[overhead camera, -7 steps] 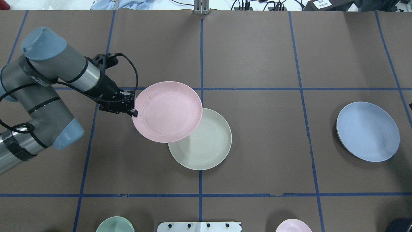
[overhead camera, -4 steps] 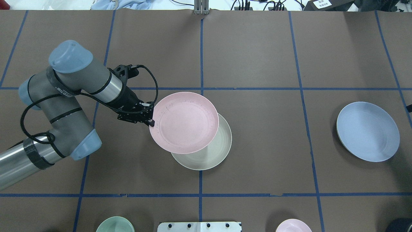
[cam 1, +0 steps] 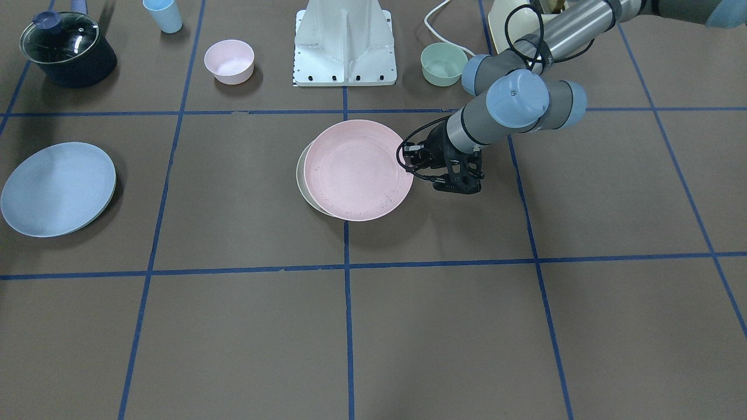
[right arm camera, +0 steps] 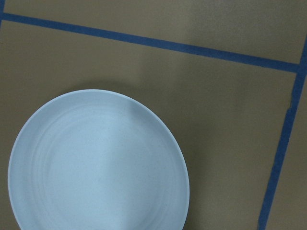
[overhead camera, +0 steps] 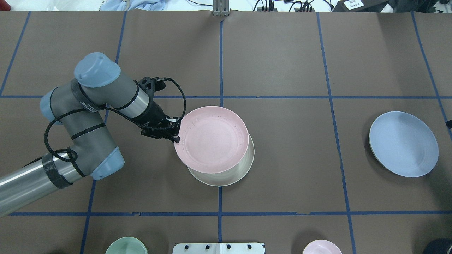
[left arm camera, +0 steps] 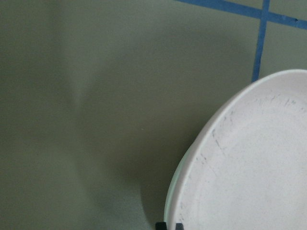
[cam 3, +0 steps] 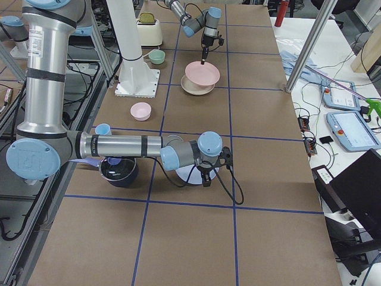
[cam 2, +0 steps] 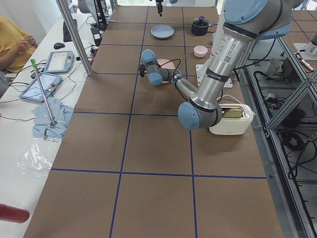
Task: Stack three plates with pink and blue
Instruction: 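Lower the pink plate onto the cream plate and open the left gripper, then reach the right gripper to the light blue plate rim and grasp it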
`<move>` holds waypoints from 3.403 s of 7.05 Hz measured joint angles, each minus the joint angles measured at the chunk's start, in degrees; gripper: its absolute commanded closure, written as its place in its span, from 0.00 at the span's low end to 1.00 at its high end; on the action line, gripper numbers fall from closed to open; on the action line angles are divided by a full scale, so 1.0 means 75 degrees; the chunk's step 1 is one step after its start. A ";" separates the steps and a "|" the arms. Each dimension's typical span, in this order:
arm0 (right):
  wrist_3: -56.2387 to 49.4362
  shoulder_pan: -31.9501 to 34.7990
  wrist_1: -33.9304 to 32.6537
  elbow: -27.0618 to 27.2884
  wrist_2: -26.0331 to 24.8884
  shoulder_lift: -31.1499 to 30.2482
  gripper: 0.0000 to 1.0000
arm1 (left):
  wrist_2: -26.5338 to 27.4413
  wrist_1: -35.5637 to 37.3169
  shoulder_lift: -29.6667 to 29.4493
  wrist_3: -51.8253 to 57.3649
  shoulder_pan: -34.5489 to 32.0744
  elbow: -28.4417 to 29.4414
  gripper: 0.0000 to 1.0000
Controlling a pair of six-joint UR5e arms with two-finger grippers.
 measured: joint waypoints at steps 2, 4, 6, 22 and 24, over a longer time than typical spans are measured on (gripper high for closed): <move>0.0000 -0.0060 -0.0007 -0.0018 0.0001 -0.0011 0.00 | 0.0031 -0.0002 -0.0048 0.0008 0.0076 0.0011 0.91; -0.0008 -0.0085 -0.0011 -0.0037 0.0001 -0.0018 0.00 | 0.0154 -0.0052 -0.0109 0.0009 0.0113 0.0027 0.35; 0.0023 -0.0140 -0.0019 -0.0059 -0.0002 -0.0019 0.00 | 0.0234 -0.0474 -0.0112 -0.0017 0.0115 0.0000 0.28; 0.0818 -0.1288 0.0004 -0.1903 -0.0316 0.0892 1.00 | 0.0656 -0.0726 0.0044 -0.0064 0.0124 -0.0309 0.25; 0.0809 -0.1286 0.0184 -0.2026 -0.0309 0.0881 1.00 | 0.0659 -0.0723 0.0044 -0.0069 0.0125 -0.0325 0.25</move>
